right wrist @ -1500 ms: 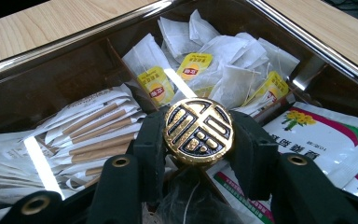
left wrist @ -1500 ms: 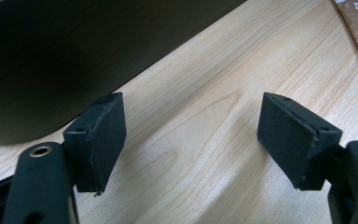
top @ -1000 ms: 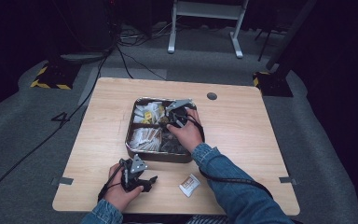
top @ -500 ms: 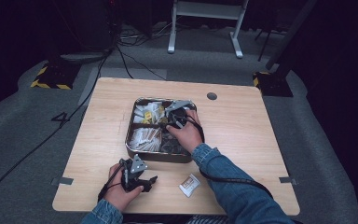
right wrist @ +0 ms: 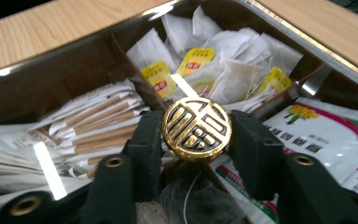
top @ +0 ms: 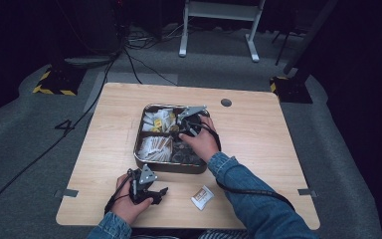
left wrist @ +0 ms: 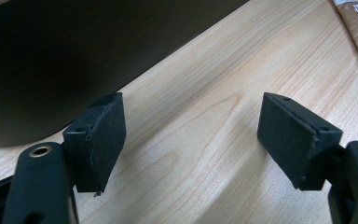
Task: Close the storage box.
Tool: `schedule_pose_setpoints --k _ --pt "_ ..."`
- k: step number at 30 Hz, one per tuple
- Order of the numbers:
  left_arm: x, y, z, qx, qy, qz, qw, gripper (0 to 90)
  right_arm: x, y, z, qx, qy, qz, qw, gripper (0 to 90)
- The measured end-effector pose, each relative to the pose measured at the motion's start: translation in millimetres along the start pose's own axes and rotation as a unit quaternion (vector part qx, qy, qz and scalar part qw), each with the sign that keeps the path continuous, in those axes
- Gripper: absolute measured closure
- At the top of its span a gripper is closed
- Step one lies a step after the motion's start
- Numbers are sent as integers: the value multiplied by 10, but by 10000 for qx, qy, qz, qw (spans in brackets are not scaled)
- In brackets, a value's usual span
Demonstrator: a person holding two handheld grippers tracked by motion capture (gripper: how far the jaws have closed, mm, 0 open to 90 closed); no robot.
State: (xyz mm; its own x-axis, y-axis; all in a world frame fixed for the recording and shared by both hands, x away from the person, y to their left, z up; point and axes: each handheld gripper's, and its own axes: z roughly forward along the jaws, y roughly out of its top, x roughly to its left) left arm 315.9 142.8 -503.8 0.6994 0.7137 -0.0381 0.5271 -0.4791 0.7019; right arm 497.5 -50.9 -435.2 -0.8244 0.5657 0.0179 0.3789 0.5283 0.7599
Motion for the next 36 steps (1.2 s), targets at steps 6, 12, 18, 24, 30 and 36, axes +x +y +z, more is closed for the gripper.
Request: schedule_pose_setpoints --k 6,12,18,24,30,36 --pt "4 0 -1 -4 -14 -7 10000 241 -52 51 -161 -242 -51 75 9997 492" --pt "11 0 -3 -14 -32 -25 10000 242 -126 52 -341 -401 -85 216 9989 480" --pt "-11 -6 -11 -46 165 -30 9998 322 -197 16 -569 -520 -87 340 9980 482" --pt "-51 -15 -80 -106 288 123 9995 345 -241 -9 -775 -605 -76 333 9976 476" --pt "-58 -78 -250 -227 433 -17 9988 345 -270 -23 -938 -632 -107 256 9976 472" --pt "-32 -163 -376 -254 594 -184 9977 347 -316 -46 -1048 -625 -179 154 9978 464"
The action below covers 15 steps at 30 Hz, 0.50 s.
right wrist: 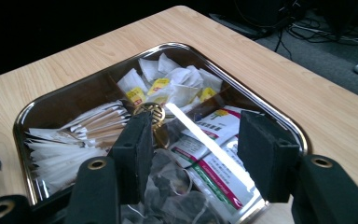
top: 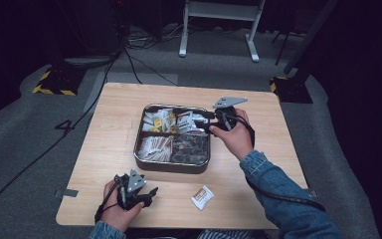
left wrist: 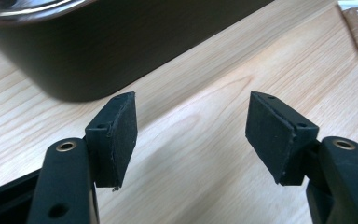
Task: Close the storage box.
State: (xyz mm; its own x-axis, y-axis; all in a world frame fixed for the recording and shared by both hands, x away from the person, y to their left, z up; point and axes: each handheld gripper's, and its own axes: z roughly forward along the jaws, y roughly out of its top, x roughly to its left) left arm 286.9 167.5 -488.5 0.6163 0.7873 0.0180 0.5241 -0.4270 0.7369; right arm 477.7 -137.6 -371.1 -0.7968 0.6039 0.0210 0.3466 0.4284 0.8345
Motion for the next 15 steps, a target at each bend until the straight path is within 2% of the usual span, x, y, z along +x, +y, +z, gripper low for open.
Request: schedule_pose_setpoints --k 3,15 --pt "29 -16 -51 -97 106 -50 9999 350 -42 -22 -56 22 -44 -6 10000 459" --pt "169 -43 -55 -28 175 -220 9996 348 -227 -165 -298 78 -303 88 9995 440"
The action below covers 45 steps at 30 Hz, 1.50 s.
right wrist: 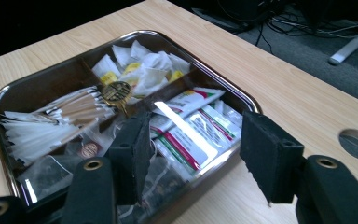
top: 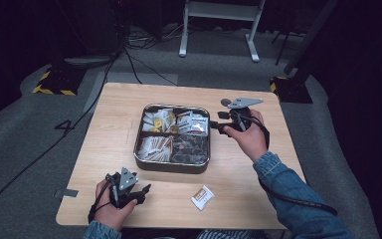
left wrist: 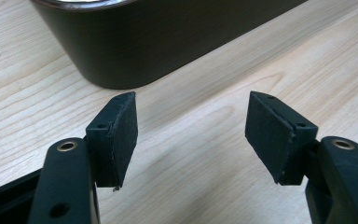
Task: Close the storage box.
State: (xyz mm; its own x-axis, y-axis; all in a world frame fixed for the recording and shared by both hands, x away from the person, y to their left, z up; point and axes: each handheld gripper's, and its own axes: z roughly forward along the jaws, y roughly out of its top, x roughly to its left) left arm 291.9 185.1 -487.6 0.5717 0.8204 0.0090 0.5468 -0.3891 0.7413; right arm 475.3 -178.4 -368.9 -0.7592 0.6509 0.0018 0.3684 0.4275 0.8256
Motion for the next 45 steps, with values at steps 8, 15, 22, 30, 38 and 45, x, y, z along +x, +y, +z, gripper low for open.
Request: schedule_pose_setpoints --k 8,15,22,30,38,45 --pt "243 -51 -55 12 245 -363 9990 343 -189 -245 -213 96 -247 139 9996 426" --pt "391 -69 -54 41 369 -519 9980 342 -331 -426 -374 124 -395 307 9987 418" --pt "505 -78 -31 47 422 -691 9967 338 -425 -675 -502 199 -421 431 9980 401" --pt "534 -60 8 58 432 -705 9966 332 -465 -934 -603 232 -502 467 9974 400" --pt "537 -57 18 60 423 -696 9967 331 -477 -1199 -641 187 -528 461 9974 400" --pt "545 -65 27 98 428 -700 9966 331 -452 -1456 -581 252 -600 402 9971 396"
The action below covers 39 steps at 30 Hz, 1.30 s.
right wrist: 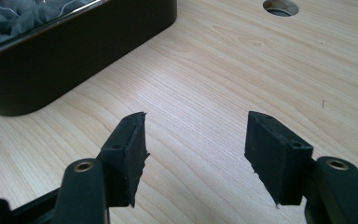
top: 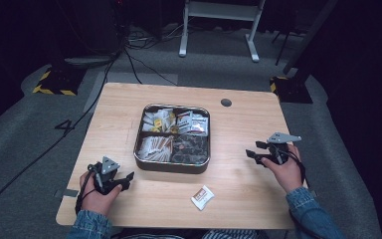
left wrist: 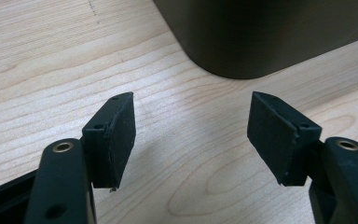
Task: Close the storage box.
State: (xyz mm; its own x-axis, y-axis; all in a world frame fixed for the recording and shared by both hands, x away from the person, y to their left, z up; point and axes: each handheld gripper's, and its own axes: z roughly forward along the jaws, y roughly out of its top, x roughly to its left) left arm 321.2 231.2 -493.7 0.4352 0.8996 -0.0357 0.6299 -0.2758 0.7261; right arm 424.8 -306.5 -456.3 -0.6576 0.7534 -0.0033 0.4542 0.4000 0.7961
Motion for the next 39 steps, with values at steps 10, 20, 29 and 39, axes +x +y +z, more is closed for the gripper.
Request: schedule_pose_setpoints --k 10,20,29,39 --pt "-3 1 12 18 -9 -6 10000 331 15 -184 78 -136 -33 94 9999 396" --pt "3 6 27 48 -43 -10 10000 330 57 -304 150 128 38 102 9999 387" --pt "5 -3 71 170 -79 -34 9998 322 97 -405 225 351 245 -36 9991 326" --pt "-2 -22 114 195 -131 48 9997 273 138 -395 288 536 246 -232 9980 86"
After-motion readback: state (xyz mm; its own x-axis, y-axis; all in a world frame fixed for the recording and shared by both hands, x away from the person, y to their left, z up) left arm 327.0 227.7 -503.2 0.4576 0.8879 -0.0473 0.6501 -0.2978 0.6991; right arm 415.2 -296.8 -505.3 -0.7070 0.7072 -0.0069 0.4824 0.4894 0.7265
